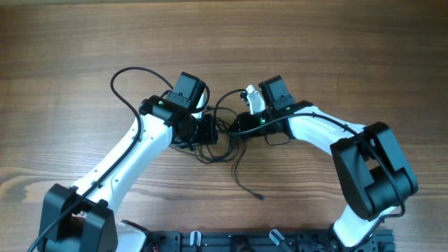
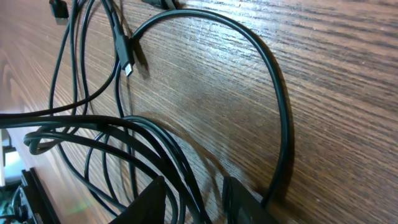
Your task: Untangle cables
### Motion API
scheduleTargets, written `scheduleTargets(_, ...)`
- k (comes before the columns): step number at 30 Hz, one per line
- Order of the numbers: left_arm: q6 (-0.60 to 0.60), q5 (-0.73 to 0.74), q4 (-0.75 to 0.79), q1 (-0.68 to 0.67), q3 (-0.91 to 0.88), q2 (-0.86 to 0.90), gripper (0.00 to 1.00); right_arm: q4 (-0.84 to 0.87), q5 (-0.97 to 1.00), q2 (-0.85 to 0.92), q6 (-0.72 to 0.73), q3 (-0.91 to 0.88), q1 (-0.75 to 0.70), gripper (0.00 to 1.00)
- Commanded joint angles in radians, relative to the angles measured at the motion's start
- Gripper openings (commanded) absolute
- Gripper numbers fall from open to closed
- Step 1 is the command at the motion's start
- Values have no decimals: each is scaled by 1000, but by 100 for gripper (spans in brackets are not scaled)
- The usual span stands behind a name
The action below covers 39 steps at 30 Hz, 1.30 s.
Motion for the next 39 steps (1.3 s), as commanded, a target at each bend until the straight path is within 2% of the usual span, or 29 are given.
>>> scheduleTargets(1, -3, -13, 2, -1, -11, -18, 52, 9, 4, 32, 5, -6, 5, 31)
scheduleTargets(6, -3, -13, 2, -1, -11, -18, 52, 17, -10, 44, 7, -7, 5, 24)
scheduleTargets(12, -3, -13, 3, -1, -11, -18, 52, 18, -18, 44, 6, -6, 5, 5)
scheduleTargets(16, -3, -13, 3, -1, -11, -18, 52, 17, -25, 42, 3, -6, 5, 4)
scheduleTargets(19, -3, -13, 3, -1, -11, -18, 55, -26, -48, 8, -64, 17, -1, 4)
scheduleTargets(27, -2, 18, 16, -1, -12, -18, 58, -228, 5, -218, -97, 130, -9, 4)
scheduleTargets(32, -2, 74, 54, -1, -12, -18, 54, -213, 5, -396, -37, 136, -9, 4)
scheduleTargets(39, -3, 179, 144, -1, -12, -18, 43, -228, 6, -454, 16, 136, -9, 5)
